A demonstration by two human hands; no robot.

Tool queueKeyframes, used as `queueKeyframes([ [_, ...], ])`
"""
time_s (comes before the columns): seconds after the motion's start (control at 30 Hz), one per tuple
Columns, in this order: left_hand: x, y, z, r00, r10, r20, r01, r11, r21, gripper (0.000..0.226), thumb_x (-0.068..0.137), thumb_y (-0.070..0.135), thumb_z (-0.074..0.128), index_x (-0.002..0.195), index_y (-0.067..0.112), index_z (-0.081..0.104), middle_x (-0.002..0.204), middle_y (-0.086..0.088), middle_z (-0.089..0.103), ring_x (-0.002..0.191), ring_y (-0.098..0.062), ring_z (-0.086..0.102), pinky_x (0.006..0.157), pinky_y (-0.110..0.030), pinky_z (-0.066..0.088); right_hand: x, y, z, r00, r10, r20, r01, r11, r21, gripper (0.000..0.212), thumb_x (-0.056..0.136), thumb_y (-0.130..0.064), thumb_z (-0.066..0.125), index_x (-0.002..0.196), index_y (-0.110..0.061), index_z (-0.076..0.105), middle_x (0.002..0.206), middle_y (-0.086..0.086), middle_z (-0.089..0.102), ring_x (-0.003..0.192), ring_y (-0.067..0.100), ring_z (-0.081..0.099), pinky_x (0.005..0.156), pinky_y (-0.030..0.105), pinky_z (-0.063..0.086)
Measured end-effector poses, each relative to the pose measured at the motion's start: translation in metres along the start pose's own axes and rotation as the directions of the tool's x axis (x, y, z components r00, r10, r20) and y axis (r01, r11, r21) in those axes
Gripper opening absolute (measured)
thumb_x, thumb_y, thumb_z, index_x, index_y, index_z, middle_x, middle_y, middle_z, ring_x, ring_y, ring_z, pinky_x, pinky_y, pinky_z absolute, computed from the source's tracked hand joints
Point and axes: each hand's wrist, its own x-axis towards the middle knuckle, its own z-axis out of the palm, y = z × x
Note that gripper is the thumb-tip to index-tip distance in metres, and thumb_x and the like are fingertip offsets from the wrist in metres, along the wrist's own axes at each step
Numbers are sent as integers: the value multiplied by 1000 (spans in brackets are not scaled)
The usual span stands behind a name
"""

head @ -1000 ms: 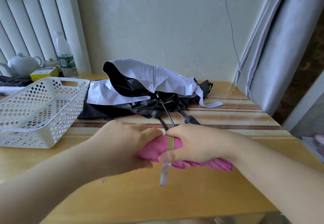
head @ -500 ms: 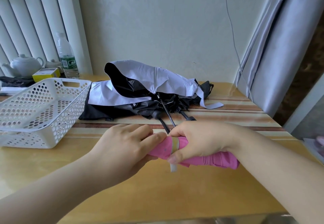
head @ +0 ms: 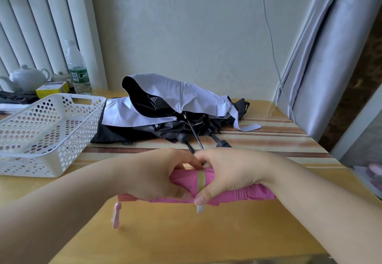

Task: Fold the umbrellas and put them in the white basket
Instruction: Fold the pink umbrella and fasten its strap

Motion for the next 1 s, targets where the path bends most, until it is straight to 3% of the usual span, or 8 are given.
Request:
queueKeyframes([
  [0.1, 3, -6, 3, 997, 55, -44, -58, 997, -49, 43, 82, 28, 73, 120, 43, 58, 98, 14, 66, 79, -1, 60, 70, -17, 48, -3, 1, 1, 995, 52, -81, -56, 997, -45, 61, 67, -49, 83, 112, -37, 44, 107, -17, 60, 81, 0, 55, 71, 24, 44],
  [0.2, 4, -18, 4, 992, 39, -124, -66, 973, -223, 33, 82, 16, 74, 107, 36, 68, 91, 8, 72, 73, -6, 63, 72, -25, 51, -8, 4, 8, 932, -56, -358, 10, 991, -131, 66, 70, -52, 78, 124, -38, 42, 121, -28, 47, 99, -6, 50, 85, 10, 38],
  [0.33, 1, -36, 3, 961, -121, -248, -77, 747, -661, 24, 73, 7, 76, 96, 14, 75, 79, -9, 72, 67, -17, 65, 60, -27, 53, -13, 22, 21, 513, -287, -809, 217, 955, -201, 17, 83, -41, 63, 87, -25, 61, 79, -21, 53, 77, -1, 50, 69, 6, 36],
  [0.43, 0, -41, 6, 907, -287, -308, -113, 538, -835, 17, 75, 4, 76, 92, 10, 74, 73, -16, 69, 60, -22, 64, 49, -25, 50, -9, 30, 32, 683, -16, -730, 85, 995, 58, 23, 91, -36, 60, 69, -33, 59, 59, -16, 56, 58, 3, 54, 55, 13, 37],
  [0.53, 0, -36, 9, 865, -350, -359, -176, 459, -871, 16, 76, 5, 69, 90, 12, 75, 72, -18, 68, 58, -23, 63, 48, -23, 50, 8, 32, 43, 841, 163, -516, 13, 947, 321, 15, 97, -38, 50, 102, -35, 63, 88, -17, 67, 83, -2, 65, 80, 20, 51],
  [0.63, -1, -32, 12, 854, -352, -383, -222, 418, -881, 19, 75, 4, 68, 91, 11, 74, 73, -16, 68, 58, -21, 65, 47, -23, 51, 26, 22, 46, 846, 193, -498, 146, 813, 564, 18, 101, -29, 44, 93, -33, 60, 96, -9, 70, 87, 10, 70, 89, 37, 55],
  [0.77, -3, -27, 18, 859, -313, -405, -245, 444, -862, 26, 72, 7, 68, 98, 10, 73, 73, -15, 67, 58, -20, 65, 46, -24, 50, 34, 4, 39, 865, 183, -468, 219, 701, 679, 26, 101, -20, 46, 87, -20, 67, 79, -3, 73, 67, 6, 66, 63, 22, 50],
  [1.0, -4, -26, 23, 834, -342, -434, -275, 425, -862, 21, 81, 4, 65, 100, 10, 72, 74, -14, 68, 62, -22, 65, 47, -25, 50, 32, 2, 40, 824, 196, -532, 151, 828, 539, 26, 96, -26, 57, 71, -24, 62, 58, -15, 64, 54, 7, 50, 64, 30, 46],
])
